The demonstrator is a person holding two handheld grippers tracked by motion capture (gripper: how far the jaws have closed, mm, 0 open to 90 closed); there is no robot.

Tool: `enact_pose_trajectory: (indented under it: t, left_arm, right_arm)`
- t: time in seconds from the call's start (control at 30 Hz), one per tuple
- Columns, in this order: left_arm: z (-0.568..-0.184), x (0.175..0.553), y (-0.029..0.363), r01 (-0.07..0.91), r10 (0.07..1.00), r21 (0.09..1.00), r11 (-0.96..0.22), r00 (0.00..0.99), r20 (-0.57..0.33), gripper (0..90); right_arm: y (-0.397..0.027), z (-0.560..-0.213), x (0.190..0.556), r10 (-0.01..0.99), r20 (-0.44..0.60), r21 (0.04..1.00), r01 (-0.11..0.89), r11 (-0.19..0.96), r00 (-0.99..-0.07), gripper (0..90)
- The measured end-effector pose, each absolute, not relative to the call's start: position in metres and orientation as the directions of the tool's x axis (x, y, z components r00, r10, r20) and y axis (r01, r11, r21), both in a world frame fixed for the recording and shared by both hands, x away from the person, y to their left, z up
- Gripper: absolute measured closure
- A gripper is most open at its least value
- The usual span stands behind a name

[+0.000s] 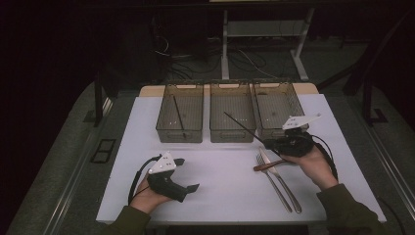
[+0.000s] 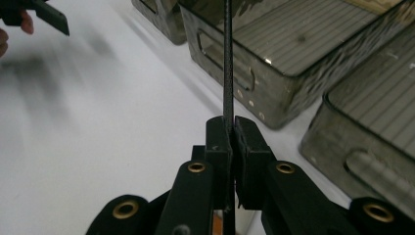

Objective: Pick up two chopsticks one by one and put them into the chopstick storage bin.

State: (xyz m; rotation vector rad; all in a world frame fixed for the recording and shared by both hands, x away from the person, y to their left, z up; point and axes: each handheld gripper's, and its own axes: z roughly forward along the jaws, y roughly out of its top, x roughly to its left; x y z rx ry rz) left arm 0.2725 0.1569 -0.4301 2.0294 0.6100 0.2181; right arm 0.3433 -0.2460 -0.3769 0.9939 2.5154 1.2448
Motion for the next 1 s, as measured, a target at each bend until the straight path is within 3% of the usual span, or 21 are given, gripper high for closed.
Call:
enact_pose_trajectory:
  t: [1.0]
  left_arm:
    - [-0.429,0.273,0.157,0.321,0.502,0.857,-0.402,0.861,-0.088,0.0]
  right_arm:
    - [-0.135,-0.35,0.433,0.685,0.17,0.72,0.564,0.404,-0.708,84.5]
